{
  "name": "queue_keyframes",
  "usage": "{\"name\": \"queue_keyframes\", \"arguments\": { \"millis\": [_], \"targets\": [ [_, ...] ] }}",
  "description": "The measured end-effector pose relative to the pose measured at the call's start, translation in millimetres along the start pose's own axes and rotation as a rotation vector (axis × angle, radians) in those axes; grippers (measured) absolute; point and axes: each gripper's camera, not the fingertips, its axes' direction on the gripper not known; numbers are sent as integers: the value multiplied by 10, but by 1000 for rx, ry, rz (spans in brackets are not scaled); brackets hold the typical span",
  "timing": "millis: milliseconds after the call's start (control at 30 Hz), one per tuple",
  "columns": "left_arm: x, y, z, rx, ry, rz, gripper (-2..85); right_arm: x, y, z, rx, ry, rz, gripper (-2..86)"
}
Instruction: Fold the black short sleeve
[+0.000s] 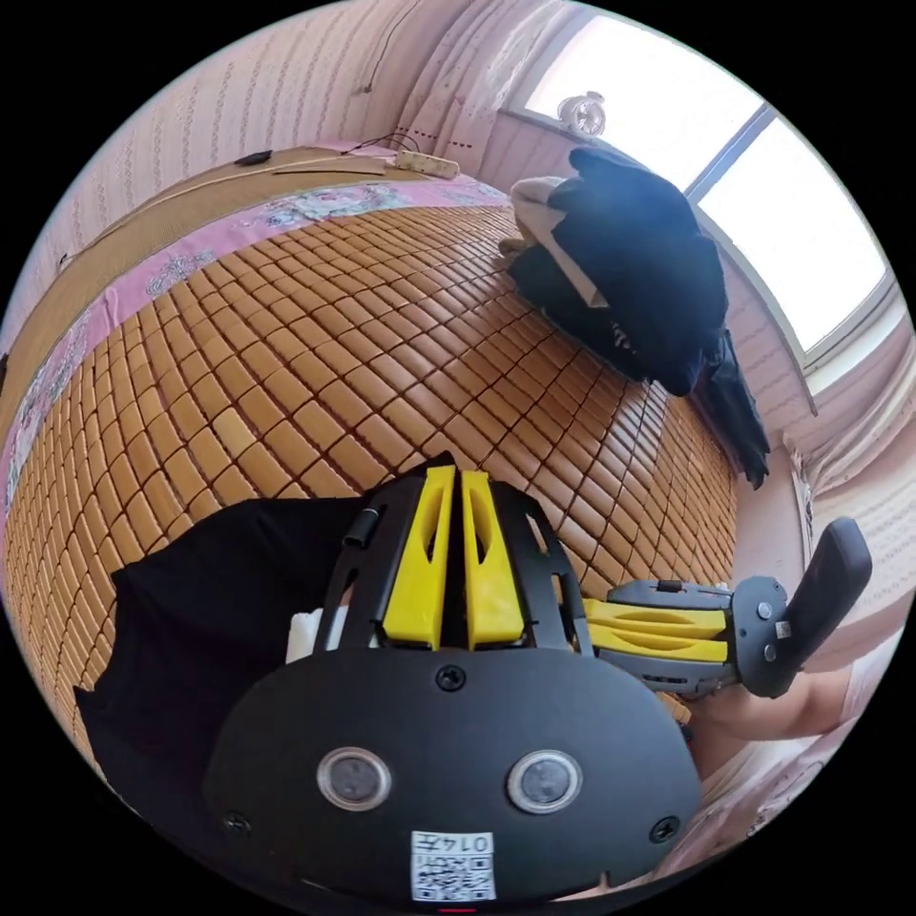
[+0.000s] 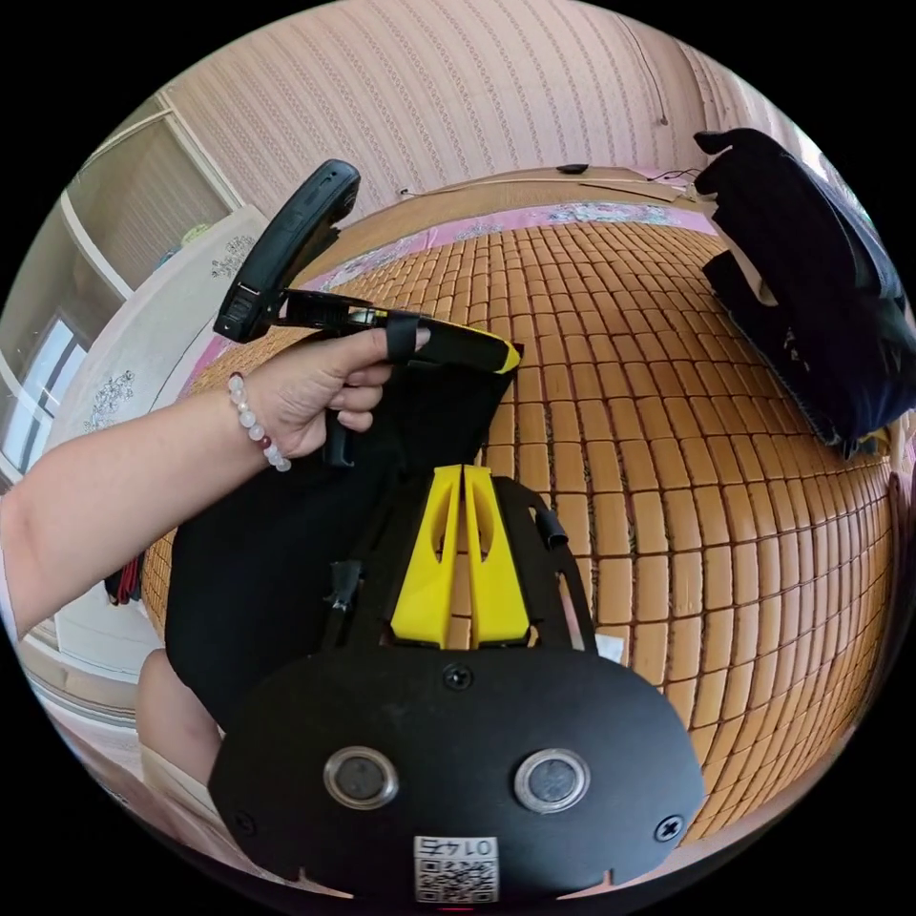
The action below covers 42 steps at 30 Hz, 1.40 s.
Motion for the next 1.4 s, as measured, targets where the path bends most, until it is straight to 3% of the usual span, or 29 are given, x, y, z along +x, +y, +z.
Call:
{"name": "queue_keyframes", "arguments": {
  "millis": [100, 233, 433, 600, 767, 967, 1133, 1400],
  "targets": [
    [-65, -5, -128, -24, 42, -35, 63, -13, -37, 57, -18, -3, 19, -2],
    [-79, 142, -742, 93, 42, -4, 72, -58, -24, 81, -49, 62, 33, -5],
    [-4, 1256, -1775, 205, -18, 2, 71, -220, 363, -147, -50, 20, -33, -1],
    [35, 2598, -2157, 86, -91, -199, 68, -554, 890, -344, -105, -52, -174, 9],
    [331, 3745, -2437, -18, -190, -358, 68, -961, 1392, -309, -298, 1, -238, 22],
    [328, 4220, -2517, -127, -289, -478, 63, -1206, 1500, -52, -418, 65, -212, 3],
    [376, 4363, -2432, -317, -446, -433, 52, -1463, 1442, 86, -453, 152, -286, -5],
    [269, 4789, -2883, -154, -293, -566, 33, -1837, 1423, 263, -501, 213, -392, 47]
  ]
}}
